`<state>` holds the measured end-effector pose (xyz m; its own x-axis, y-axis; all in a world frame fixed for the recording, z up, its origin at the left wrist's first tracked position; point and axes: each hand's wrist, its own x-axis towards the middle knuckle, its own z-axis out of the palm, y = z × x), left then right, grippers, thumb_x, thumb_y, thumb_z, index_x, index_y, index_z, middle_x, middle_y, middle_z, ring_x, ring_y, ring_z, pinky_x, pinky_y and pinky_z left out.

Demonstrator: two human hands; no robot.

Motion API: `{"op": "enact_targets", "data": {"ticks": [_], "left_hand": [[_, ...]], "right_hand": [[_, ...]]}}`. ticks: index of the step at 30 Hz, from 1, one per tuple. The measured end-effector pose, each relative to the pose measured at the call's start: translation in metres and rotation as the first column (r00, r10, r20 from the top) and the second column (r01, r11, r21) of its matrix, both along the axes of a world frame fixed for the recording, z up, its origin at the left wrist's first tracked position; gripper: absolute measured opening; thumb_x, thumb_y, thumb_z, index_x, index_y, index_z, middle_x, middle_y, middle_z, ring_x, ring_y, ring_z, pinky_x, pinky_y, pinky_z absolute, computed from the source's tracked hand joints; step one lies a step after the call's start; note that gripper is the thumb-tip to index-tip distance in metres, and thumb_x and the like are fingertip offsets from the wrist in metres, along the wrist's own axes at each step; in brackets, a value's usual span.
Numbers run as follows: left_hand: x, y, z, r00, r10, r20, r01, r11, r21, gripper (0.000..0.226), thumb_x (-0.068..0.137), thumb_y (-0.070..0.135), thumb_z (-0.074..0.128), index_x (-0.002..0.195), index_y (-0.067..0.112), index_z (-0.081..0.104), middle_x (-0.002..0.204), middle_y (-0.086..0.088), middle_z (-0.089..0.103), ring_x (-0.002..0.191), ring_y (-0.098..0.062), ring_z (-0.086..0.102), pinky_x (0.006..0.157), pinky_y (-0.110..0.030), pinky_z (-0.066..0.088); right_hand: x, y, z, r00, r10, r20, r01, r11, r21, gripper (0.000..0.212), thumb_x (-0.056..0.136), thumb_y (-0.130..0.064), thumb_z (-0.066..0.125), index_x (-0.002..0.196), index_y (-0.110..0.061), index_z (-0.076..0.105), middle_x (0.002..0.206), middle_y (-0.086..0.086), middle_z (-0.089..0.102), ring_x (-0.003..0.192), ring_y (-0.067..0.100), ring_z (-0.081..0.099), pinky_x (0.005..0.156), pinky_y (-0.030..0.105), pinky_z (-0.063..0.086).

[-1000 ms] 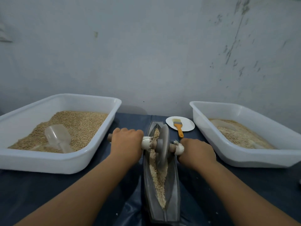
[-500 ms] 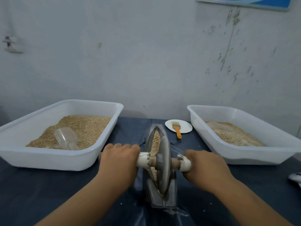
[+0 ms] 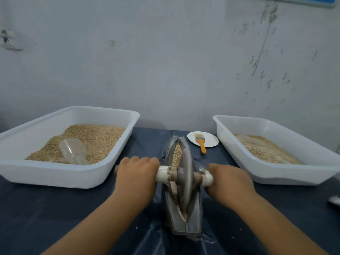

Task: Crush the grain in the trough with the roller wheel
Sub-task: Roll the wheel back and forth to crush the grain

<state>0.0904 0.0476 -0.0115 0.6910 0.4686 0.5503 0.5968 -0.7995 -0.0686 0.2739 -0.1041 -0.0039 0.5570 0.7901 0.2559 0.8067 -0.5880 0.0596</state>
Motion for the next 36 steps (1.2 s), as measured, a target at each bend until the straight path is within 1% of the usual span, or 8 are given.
{"op": "enact_targets", "data": {"ticks": [3, 8, 11, 18, 25, 27, 32, 36], "left_hand": [[-0.012, -0.003, -0.005, 0.994, -0.090, 0.063, 0.085, 0.993, 0.080, 0.039, 0.048, 0.017, 0.080, 0.060, 0.022, 0.043, 0.050, 0.005, 0.042, 0.046, -0.020, 0.038, 0.053, -0.030, 0.023], [0.022, 0.013, 0.009, 0.992, 0.105, -0.075, -0.109, 0.993, -0.050, 0.016, 0.083, 0.029, 0.059, 0.080, 0.027, 0.044, 0.076, 0.008, 0.053, 0.069, -0.018, 0.044, 0.065, -0.033, 0.024], [0.028, 0.012, 0.014, 0.989, 0.115, -0.094, -0.122, 0.989, -0.078, 0.011, 0.086, 0.029, 0.057, 0.085, 0.028, 0.046, 0.081, 0.008, 0.054, 0.075, -0.018, 0.045, 0.066, -0.034, 0.023], [-0.009, -0.001, -0.013, 0.994, -0.049, 0.095, 0.043, 0.997, 0.064, 0.036, 0.055, 0.014, 0.075, 0.062, 0.020, 0.040, 0.052, 0.003, 0.039, 0.049, -0.021, 0.033, 0.056, -0.031, 0.018], [0.031, 0.018, 0.008, 0.990, 0.121, -0.073, -0.127, 0.988, -0.085, 0.010, 0.085, 0.029, 0.055, 0.082, 0.029, 0.045, 0.072, 0.008, 0.046, 0.070, -0.016, 0.040, 0.060, -0.032, 0.019], [0.021, 0.010, 0.005, 0.998, 0.060, -0.031, -0.061, 0.997, -0.040, 0.022, 0.076, 0.026, 0.066, 0.074, 0.026, 0.044, 0.065, 0.008, 0.046, 0.062, -0.017, 0.038, 0.059, -0.031, 0.019], [-0.006, 0.001, -0.013, 0.993, -0.069, 0.097, 0.062, 0.995, 0.074, 0.036, 0.056, 0.019, 0.075, 0.063, 0.022, 0.040, 0.054, 0.005, 0.040, 0.051, -0.020, 0.036, 0.057, -0.030, 0.022], [0.021, 0.009, 0.002, 0.995, 0.095, -0.034, -0.095, 0.995, 0.004, 0.022, 0.077, 0.028, 0.063, 0.075, 0.026, 0.041, 0.068, 0.008, 0.045, 0.066, -0.018, 0.038, 0.061, -0.033, 0.018]], "right_hand": [[-0.004, -0.010, -0.006, 1.000, -0.004, 0.005, 0.004, 1.000, 0.007, 0.025, 0.074, -0.045, 0.058, 0.069, -0.034, 0.036, 0.063, -0.010, 0.048, 0.056, 0.004, 0.042, 0.046, 0.026, 0.022], [0.004, 0.024, 0.005, 0.995, -0.048, -0.093, 0.045, 0.999, -0.026, 0.010, 0.079, -0.032, 0.058, 0.080, -0.030, 0.049, 0.075, -0.008, 0.054, 0.072, 0.017, 0.054, 0.059, 0.030, 0.035], [0.006, 0.028, 0.005, 0.994, -0.045, -0.101, 0.043, 0.999, -0.022, 0.010, 0.081, -0.031, 0.060, 0.083, -0.030, 0.050, 0.076, -0.007, 0.055, 0.073, 0.018, 0.055, 0.061, 0.030, 0.037], [-0.005, -0.005, -0.007, 0.999, -0.007, 0.036, 0.006, 0.999, 0.034, 0.026, 0.076, -0.041, 0.058, 0.069, -0.032, 0.036, 0.063, -0.009, 0.047, 0.056, 0.006, 0.042, 0.047, 0.027, 0.021], [0.007, 0.032, 0.007, 0.992, -0.029, -0.121, 0.029, 1.000, -0.003, 0.017, 0.080, -0.028, 0.059, 0.075, -0.030, 0.043, 0.073, -0.008, 0.051, 0.072, 0.018, 0.052, 0.063, 0.031, 0.037], [0.005, 0.020, 0.002, 0.997, -0.021, -0.077, 0.023, 0.999, 0.027, 0.022, 0.080, -0.033, 0.059, 0.072, -0.031, 0.039, 0.067, -0.009, 0.046, 0.067, 0.016, 0.049, 0.058, 0.030, 0.033], [-0.011, -0.006, -0.018, 0.950, -0.048, 0.308, 0.002, 0.989, 0.148, 0.049, 0.061, -0.038, 0.065, 0.061, -0.029, 0.017, 0.049, -0.009, 0.023, 0.044, 0.012, 0.022, 0.047, 0.027, 0.004], [0.003, 0.018, -0.006, 0.999, -0.035, -0.025, 0.037, 0.997, 0.063, 0.022, 0.079, -0.033, 0.058, 0.072, -0.030, 0.037, 0.067, -0.009, 0.046, 0.064, 0.018, 0.046, 0.054, 0.030, 0.026]]}}
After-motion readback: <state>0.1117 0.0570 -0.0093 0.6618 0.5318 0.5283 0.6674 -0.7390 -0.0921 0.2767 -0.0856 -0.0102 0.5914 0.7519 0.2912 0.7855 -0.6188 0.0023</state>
